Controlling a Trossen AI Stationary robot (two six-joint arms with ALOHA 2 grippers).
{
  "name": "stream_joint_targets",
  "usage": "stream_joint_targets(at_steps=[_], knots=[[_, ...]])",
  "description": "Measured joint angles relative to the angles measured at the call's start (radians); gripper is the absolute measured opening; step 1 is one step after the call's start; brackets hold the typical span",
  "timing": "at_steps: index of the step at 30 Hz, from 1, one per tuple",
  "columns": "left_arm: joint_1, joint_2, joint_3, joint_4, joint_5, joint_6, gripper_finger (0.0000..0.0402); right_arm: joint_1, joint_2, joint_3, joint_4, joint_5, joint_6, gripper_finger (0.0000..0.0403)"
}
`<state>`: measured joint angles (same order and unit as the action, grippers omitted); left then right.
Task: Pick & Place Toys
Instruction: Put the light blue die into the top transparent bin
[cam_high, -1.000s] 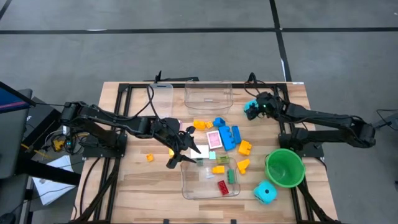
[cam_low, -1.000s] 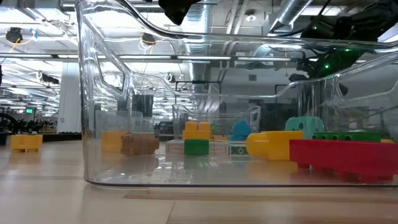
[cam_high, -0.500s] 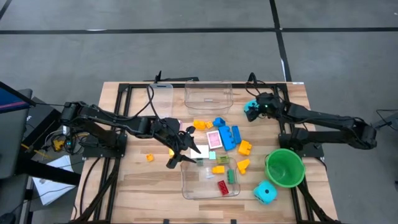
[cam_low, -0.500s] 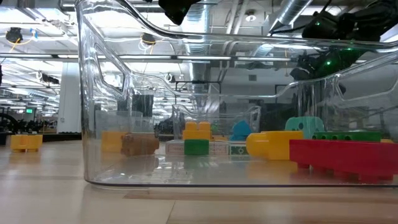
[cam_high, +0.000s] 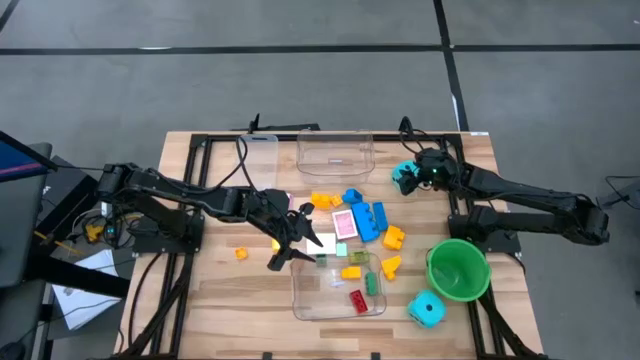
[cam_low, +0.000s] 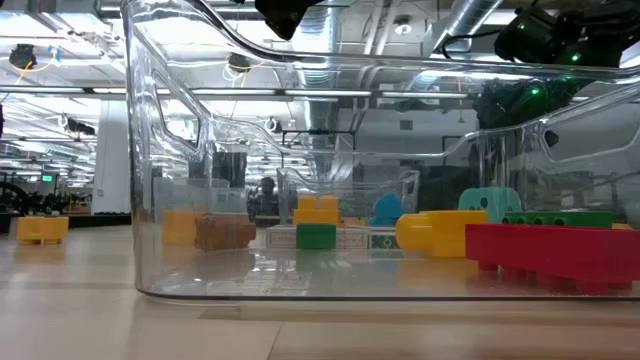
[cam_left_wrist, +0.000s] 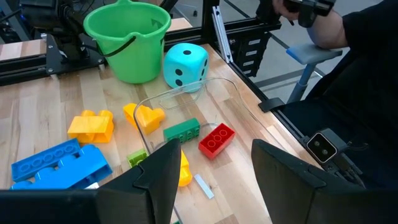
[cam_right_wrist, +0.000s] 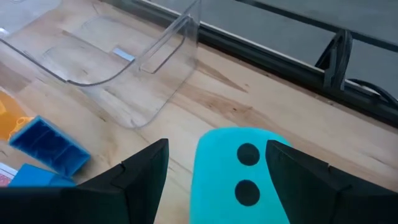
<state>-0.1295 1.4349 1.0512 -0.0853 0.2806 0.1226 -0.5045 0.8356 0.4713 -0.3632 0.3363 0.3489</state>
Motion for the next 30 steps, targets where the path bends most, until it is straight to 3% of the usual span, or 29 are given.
stream_joint_targets(at_steps=[9, 17, 25, 30], knots=[[0.000, 0.000, 0.000, 0.015, 0.000, 0.002, 0.0191, 0.000, 0.003, 0.000, 0.007, 0.000, 0.171, 0.0260], [0.000, 0.000, 0.000, 0.023, 0.000, 0.003, 0.0191, 0.000, 0.003, 0.000, 0.054, 0.001, 0.056, 0.0260], [0.000, 0.000, 0.000, 0.022, 0.000, 0.003, 0.0191, 0.000, 0.003, 0.000, 0.080, 0.010, 0.081, 0.0260], [0.000, 0.000, 0.000, 0.022, 0.000, 0.003, 0.0191, 0.000, 0.003, 0.000, 0.083, 0.081, 0.116, 0.0264]])
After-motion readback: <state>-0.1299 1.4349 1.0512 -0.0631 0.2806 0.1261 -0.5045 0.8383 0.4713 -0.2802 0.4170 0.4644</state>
